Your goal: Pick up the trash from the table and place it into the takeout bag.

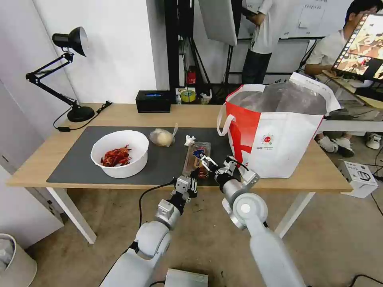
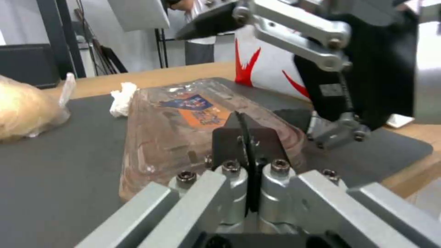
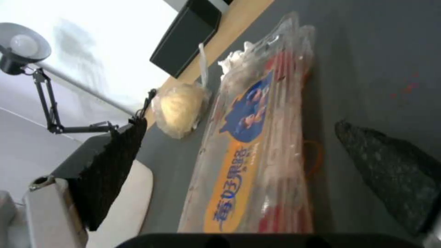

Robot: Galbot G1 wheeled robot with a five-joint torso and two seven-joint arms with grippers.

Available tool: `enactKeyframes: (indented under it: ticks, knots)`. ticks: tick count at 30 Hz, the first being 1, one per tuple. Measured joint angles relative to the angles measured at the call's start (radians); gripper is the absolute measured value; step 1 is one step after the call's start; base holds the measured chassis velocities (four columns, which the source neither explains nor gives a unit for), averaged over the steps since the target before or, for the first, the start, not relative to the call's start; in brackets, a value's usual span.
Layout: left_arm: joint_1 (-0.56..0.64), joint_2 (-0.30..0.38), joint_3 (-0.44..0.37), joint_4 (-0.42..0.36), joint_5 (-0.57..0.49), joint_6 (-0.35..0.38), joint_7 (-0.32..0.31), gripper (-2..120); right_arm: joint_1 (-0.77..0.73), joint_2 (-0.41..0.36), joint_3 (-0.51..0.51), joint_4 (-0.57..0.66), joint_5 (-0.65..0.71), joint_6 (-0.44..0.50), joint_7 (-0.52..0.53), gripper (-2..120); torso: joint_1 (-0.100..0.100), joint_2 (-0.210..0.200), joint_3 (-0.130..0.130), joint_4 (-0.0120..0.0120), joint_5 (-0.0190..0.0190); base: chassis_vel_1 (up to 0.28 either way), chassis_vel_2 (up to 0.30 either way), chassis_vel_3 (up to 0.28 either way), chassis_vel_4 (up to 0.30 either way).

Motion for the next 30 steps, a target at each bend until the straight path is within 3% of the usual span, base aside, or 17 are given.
enactKeyframes:
  ticks: [16, 19, 21, 30]
  knots:
    - [0.018, -0.010, 0.000, 0.015, 0.000, -0.005, 0.000, 0, -0.006, 0.004, -0.005, -0.011, -0.030, -0.001, 0.006, 97, 0.000, 0.000, 0.000, -0.0001, 0.0000, 0.000, 0.000, 0.000, 0.000]
    - [0.022, -0.009, -0.001, 0.012, -0.001, -0.005, -0.001, 7, -0.007, 0.010, -0.006, -0.016, -0.038, -0.008, 0.010, 82, 0.000, 0.000, 0.000, -0.0001, 0.0001, 0.000, 0.000, 0.000, 0.000]
    - [0.022, -0.009, -0.001, 0.012, -0.001, -0.005, -0.001, 9, -0.008, 0.010, -0.008, -0.016, -0.040, -0.009, 0.010, 79, 0.000, 0.000, 0.000, -0.0001, 0.0001, 0.000, 0.000, 0.000, 0.000]
    - [0.020, -0.016, 0.000, 0.012, 0.000, -0.005, -0.003, 13, -0.018, 0.016, -0.012, -0.017, -0.051, -0.010, 0.010, 43, 0.000, 0.000, 0.000, 0.0000, 0.0001, 0.000, 0.000, 0.000, 0.000]
